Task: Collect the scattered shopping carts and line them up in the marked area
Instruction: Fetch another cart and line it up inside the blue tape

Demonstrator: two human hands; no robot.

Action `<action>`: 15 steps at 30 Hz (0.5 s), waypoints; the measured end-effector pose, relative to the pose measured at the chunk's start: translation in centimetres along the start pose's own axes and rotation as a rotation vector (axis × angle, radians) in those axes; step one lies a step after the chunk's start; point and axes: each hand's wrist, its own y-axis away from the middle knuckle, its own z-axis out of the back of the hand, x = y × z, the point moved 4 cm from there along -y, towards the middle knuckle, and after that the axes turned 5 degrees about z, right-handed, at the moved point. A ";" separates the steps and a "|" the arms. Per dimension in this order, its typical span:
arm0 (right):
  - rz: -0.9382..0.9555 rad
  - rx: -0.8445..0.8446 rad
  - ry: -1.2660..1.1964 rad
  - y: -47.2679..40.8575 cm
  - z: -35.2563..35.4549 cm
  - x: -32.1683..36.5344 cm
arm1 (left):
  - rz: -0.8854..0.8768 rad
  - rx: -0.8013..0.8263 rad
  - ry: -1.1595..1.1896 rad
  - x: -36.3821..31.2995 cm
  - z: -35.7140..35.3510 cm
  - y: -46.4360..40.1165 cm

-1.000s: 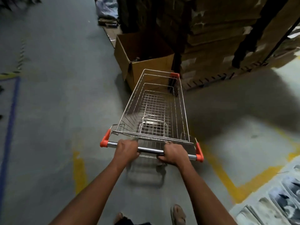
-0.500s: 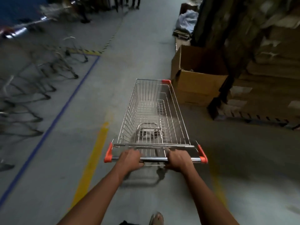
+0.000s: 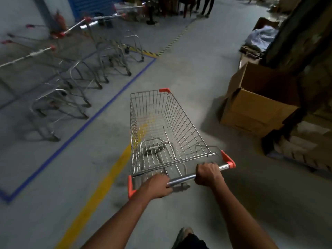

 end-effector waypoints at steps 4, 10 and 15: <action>0.128 -0.040 0.003 -2.3 1.2 1.6 | 0.095 -0.016 0.118 1.4 0.4 1.1; 0.312 -0.097 0.032 -6.2 3.4 4.1 | 0.282 -0.108 0.154 3.4 1.4 2.9; 0.478 -0.106 0.023 -8.4 4.4 6.1 | 0.493 -0.201 0.182 3.9 1.4 5.4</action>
